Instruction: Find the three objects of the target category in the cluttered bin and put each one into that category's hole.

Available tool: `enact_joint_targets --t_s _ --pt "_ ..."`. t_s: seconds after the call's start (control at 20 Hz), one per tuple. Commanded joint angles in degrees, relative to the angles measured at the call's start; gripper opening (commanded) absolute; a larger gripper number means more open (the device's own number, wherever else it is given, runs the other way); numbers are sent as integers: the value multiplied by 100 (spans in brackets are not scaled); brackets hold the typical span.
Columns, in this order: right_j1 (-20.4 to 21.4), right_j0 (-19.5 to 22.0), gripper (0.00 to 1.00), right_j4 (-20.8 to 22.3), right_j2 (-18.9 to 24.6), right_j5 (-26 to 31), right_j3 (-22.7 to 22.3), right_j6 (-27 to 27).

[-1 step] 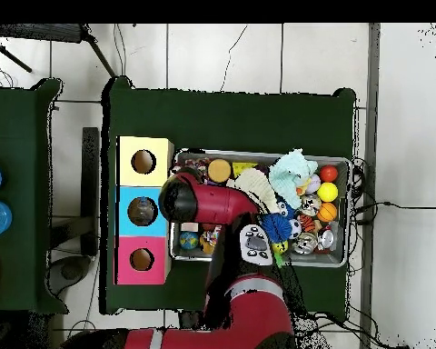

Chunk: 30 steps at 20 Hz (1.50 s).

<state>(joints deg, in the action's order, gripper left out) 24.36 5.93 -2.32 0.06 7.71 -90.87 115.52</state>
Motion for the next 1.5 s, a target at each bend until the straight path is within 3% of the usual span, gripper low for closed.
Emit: enact_joint_targets --t_s 0.05,0.2,0.6,1.15,1.5 --pt "-254 -60 0 41 297 389 -19 505" --pt "-217 -154 0 -122 153 590 -13 668" --pt "-65 -66 0 -110 256 769 -43 558" --pt "1315 -510 0 -21 -552 1868 -168 571" --pt "1904 -468 0 -86 -530 2523 -309 529"
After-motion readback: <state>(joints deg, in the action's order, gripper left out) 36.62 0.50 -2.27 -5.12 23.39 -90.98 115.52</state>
